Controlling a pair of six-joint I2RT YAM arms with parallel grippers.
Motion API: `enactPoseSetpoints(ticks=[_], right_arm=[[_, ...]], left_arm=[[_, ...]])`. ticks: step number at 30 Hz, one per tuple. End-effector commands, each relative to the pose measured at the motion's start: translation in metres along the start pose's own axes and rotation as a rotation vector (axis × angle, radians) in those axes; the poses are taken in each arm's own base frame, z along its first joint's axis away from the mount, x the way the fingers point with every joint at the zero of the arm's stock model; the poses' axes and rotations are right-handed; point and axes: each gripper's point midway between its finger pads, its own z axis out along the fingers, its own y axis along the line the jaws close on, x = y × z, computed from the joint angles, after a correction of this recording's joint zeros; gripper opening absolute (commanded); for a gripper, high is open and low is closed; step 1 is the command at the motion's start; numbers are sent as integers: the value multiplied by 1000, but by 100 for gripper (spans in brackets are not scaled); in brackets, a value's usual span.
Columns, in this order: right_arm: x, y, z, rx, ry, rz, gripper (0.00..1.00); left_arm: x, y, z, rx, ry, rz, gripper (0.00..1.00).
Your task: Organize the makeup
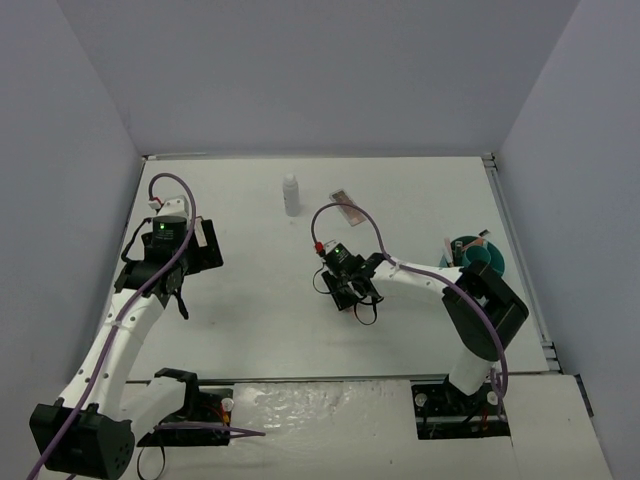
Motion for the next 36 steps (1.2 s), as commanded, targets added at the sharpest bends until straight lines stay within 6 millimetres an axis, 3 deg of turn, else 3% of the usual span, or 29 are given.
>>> enactPoseSetpoints(ticks=[1,8,21,27,32,35,36], right_arm=[[-19,-2,-6,37,-15,-21,28],[-30,1,0,41,-2,-55,28],[-21,1,12,47,67,-82,28],[-15,-1,15,58,121,-114,12],[-32,-4,3,77,78,-120,0],[-54,-7,-17,77,-2,-119,0],[-67,-8,-34,74,-60,-116,0]], left_arm=[[-23,-3,-9,16,-80,-33,97],[-23,-3,-10,16,-80,-33,97],[-23,-3,-11,19,-83,-33,97],[-23,-2,-12,16,-86,-34,97],[-24,-2,-12,18,-89,-34,97],[-24,-2,-13,19,-89,-34,97],[-24,-2,-13,19,-90,-35,97]])
